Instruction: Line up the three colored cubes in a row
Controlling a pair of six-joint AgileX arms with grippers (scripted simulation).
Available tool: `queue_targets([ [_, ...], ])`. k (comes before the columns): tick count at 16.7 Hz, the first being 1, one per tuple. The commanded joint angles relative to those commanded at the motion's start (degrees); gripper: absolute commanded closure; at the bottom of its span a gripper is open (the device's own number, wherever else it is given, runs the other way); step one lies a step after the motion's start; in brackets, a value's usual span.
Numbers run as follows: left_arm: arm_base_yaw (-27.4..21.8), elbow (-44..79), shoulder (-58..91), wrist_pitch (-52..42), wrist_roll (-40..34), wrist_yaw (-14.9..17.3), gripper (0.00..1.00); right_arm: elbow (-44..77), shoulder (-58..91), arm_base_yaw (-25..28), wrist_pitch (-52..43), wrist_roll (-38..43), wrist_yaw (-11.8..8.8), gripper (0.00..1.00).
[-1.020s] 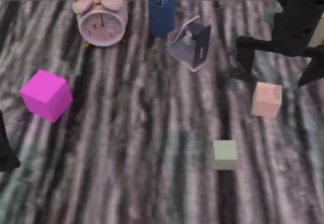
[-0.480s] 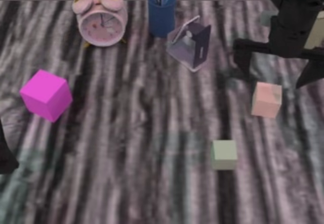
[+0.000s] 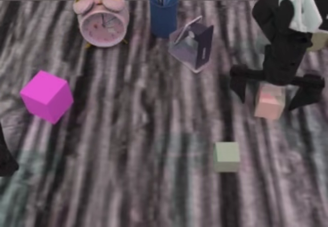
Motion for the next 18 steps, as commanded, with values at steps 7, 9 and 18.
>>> queue_targets([
  [7,0.00,0.00,0.00,0.00,0.00,0.00,0.00,-1.98,0.86,0.05,2.68,0.07,0.01,0.08],
  [9,0.00,0.00,0.00,0.00,0.00,0.00,0.00,-1.98,0.86,0.05,2.68,0.07,0.01,0.23],
  [18,0.00,0.00,0.00,0.00,0.00,0.00,0.00,-1.98,0.86,0.05,2.68,0.07,0.01,0.90],
])
